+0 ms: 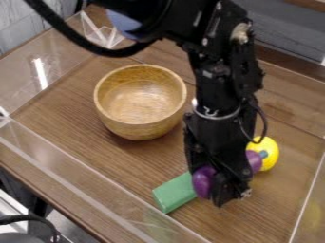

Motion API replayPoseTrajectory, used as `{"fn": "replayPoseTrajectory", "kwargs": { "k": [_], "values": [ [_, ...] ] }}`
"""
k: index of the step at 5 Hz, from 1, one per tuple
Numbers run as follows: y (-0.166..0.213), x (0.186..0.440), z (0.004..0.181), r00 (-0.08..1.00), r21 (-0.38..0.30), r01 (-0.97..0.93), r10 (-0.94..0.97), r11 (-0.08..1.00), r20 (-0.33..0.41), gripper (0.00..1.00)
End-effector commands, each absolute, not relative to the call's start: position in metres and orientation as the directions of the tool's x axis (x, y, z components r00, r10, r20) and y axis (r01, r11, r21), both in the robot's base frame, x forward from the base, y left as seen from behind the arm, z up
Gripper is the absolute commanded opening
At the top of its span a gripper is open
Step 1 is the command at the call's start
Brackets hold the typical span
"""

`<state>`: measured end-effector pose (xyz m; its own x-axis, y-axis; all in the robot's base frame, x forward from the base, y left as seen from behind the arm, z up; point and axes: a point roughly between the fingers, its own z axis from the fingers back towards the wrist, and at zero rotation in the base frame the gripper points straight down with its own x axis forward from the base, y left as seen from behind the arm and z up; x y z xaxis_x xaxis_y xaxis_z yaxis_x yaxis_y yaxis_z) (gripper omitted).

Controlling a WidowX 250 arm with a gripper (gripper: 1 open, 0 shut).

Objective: Put the purple eggplant in the brown bowl

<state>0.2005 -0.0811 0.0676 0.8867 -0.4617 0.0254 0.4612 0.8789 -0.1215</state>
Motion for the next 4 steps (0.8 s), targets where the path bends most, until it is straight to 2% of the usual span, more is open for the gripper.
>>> {"fn": "replayPoseTrajectory", "kwargs": {
  "k": [1,4],
  "values": [
    [-0.079,0.213,0.085,0.892,-0.107,0.451,-0.443,0.886,0.092,0.00],
    [-0.049,0.225,0.100,0.926,-0.090,0.371,-0.362,0.924,0.102,0.00]
  ]
}}
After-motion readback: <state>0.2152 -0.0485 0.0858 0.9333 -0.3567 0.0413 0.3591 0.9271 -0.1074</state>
